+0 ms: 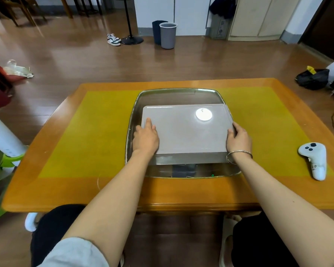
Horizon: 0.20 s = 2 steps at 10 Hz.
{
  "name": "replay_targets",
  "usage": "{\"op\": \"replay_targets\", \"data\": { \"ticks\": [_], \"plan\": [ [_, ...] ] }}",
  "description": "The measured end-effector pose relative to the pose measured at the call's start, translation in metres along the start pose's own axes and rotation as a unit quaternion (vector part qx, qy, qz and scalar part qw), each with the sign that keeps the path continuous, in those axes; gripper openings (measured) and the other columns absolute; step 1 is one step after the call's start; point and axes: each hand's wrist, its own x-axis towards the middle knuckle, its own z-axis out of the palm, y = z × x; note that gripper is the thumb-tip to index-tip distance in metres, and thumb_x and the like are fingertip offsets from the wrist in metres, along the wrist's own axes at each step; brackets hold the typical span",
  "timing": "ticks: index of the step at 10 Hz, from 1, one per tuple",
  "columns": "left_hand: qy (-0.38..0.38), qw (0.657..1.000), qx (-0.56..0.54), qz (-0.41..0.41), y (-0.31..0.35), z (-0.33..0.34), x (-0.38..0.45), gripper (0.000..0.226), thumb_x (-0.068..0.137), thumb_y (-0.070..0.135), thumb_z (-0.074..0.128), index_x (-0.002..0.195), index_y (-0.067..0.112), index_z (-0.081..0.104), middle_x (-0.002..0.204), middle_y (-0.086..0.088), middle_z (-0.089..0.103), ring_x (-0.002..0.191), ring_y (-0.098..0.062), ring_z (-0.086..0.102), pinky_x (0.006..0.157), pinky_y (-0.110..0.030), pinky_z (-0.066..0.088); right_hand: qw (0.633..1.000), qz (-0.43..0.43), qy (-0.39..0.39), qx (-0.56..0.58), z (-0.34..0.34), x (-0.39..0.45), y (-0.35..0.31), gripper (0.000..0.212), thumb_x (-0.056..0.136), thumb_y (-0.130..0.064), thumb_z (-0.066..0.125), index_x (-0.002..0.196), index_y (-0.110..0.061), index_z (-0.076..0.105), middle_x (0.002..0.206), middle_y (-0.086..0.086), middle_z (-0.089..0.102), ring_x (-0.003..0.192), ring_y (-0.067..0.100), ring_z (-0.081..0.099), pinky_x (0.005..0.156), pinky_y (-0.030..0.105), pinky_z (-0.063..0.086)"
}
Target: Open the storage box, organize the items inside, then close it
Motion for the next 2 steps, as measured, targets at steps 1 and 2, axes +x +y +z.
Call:
{"op": "replay_targets", "data": {
  "ticks": [1, 2],
  "plan": [
    [-0.037, 0.999, -0.037, 0.014, -0.008, -0.005, 0.008, 0.052, 0.102, 0.041, 0.025, 0.151, 0.024, 0.017, 0.142, -0.022, 0.033, 0.127, -0.039, 0.039, 0.101, -0.048, 0.035, 0.999, 0.022, -0.033, -0.027, -0.01, 0.001, 0.001, 0.046, 0.096, -0.03, 0.045, 0.139, -0.014, 0.043, 0.139, 0.013, 0.049, 0.125, 0.035, 0.045, 0.101, 0.046, 0.037],
    [-0.016, 0.989, -0.148, -0.01, -0.038, -0.028, 0.012, 0.059, 0.101, 0.041, 0.031, 0.152, 0.018, 0.011, 0.146, -0.026, 0.03, 0.135, -0.039, 0.031, 0.109, -0.046, 0.026, 0.996, 0.029, 0.006, 0.078, -0.048, 0.004, -0.011, 0.049, 0.098, -0.034, 0.045, 0.139, -0.006, 0.04, 0.137, 0.016, 0.048, 0.124, 0.033, 0.046, 0.101, 0.04, 0.036]
  ]
}}
